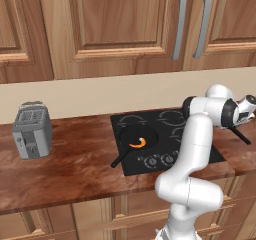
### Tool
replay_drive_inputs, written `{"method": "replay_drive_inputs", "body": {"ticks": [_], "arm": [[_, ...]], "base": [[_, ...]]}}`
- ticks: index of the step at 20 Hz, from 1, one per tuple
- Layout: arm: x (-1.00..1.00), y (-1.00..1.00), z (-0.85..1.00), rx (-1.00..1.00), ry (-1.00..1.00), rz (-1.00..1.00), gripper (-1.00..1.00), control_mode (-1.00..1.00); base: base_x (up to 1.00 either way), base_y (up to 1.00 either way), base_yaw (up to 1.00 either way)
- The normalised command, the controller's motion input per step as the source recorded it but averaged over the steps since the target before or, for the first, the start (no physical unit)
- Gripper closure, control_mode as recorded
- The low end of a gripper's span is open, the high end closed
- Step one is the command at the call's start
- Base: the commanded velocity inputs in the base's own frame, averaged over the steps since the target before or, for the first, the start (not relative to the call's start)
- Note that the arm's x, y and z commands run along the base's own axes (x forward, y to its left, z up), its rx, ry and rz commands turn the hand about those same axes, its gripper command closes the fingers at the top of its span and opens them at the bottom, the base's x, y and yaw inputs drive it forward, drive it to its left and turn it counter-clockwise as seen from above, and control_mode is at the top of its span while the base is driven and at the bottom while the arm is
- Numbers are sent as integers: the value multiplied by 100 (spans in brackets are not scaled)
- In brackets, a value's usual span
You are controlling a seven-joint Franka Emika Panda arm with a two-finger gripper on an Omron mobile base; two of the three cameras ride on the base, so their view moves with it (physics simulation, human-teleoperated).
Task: Place both pans onto different burners. Then place the garlic and the shrimp on different pans.
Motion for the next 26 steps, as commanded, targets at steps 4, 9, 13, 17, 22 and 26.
{"method": "replay_drive_inputs", "body": {"ticks": [4,9,13,17,22,26], "arm": [[-12,-8,13,0,0,0,-100,-100],[-12,-4,30,0,0,0,-100,-100],[-11,0,6,0,0,0,-100,-100],[-34,0,-3,0,0,0,-100,-100],[-39,-5,-26,0,0,0,-100,-100],[-18,-6,-31,0,0,0,-100,-100]], "base": [[0,0,0],[0,0,0],[0,0,0],[0,0,0],[0,0,0],[0,0,0]]}}
